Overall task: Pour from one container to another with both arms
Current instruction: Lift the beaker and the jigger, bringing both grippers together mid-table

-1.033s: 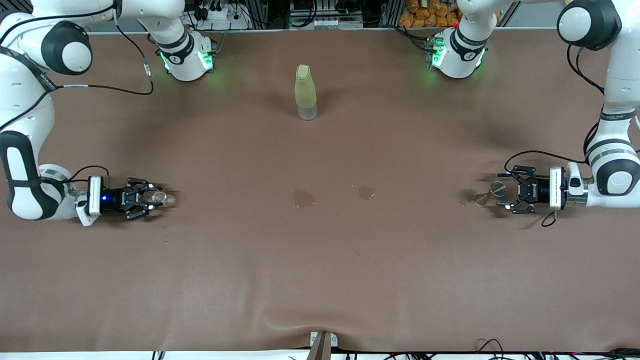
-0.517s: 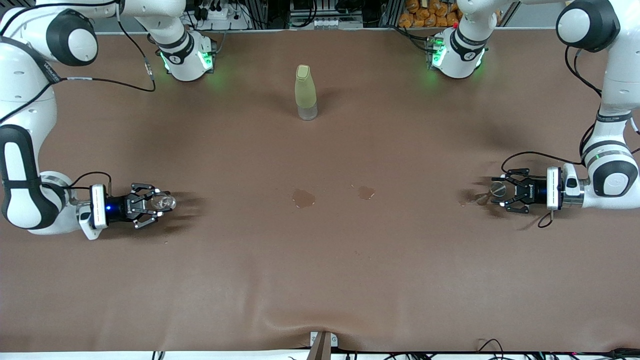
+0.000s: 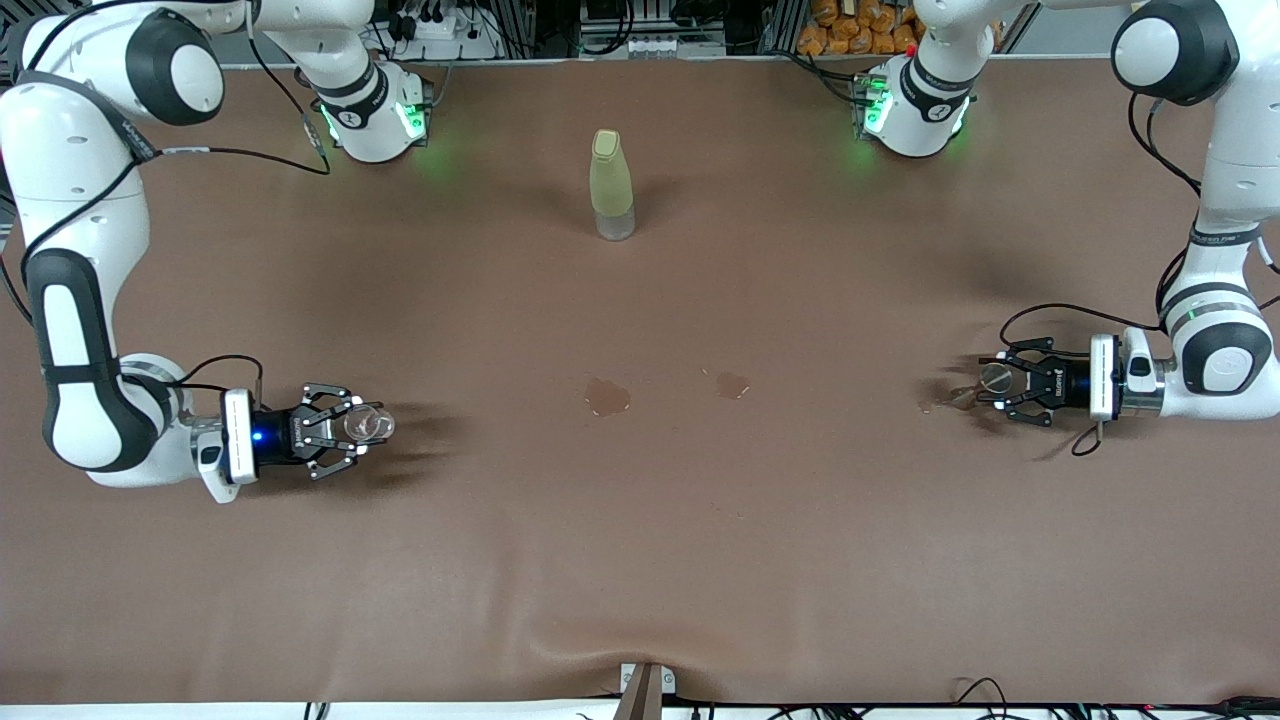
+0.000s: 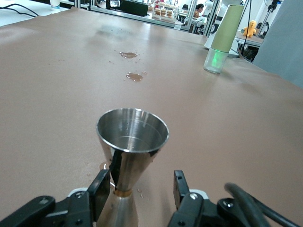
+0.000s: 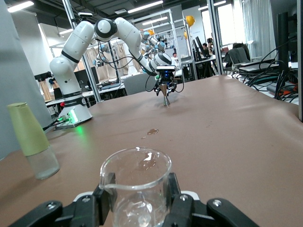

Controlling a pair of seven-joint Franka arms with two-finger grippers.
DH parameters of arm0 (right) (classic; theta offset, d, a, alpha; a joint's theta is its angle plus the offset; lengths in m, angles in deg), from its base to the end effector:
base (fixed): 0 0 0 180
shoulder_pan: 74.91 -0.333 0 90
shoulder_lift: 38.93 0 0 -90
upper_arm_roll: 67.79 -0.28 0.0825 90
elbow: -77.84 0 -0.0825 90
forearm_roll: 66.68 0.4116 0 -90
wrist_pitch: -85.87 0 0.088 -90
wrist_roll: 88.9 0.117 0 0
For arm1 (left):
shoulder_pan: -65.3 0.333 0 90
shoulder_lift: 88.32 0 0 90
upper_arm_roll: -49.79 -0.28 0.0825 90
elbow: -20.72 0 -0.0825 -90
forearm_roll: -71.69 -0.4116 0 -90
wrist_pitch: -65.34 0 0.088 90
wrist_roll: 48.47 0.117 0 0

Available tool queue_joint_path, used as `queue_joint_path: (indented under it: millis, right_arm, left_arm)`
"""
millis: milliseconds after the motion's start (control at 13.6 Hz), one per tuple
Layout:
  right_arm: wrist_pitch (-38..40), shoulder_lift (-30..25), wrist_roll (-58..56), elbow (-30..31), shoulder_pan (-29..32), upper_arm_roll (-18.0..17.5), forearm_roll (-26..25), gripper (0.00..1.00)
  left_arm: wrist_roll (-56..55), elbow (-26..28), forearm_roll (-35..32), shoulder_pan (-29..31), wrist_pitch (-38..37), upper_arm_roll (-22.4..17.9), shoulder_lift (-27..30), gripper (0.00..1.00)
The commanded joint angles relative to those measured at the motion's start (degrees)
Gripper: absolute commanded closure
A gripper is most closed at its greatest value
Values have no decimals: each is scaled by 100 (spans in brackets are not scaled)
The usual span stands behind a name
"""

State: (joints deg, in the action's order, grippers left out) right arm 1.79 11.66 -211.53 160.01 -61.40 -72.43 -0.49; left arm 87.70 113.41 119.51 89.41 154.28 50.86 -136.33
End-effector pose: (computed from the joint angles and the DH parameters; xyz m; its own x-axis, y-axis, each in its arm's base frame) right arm 0.6605 0.0056 0.1483 0.1827 0.1993 0.9628 0.9678 0.1359 -0.2118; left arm 0.5692 0.1466 0.0772 0.1273 -0.4273 0.8951 -0.9733 0.1201 0.1957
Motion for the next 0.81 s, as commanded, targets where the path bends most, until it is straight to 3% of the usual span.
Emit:
queue_joint_path:
  millis: [0, 295, 517, 738]
  right_arm:
    - [-187, -233, 239, 132, -208, 16, 296, 66]
    - [-319, -444, 468, 150, -402, 7, 535, 67]
    - [-459, -706, 485, 281, -463, 16, 544, 67]
    - [-1029, -1495, 503, 1306, -612, 7, 710, 68]
  left_arm:
    - [111, -84, 193, 15, -96, 7, -111, 38]
    - [102, -102, 193, 15, -87, -2, -112, 54]
    - [94, -110, 193, 15, -87, -2, -112, 55]
    - [85, -111, 193, 15, -87, -2, -112, 58]
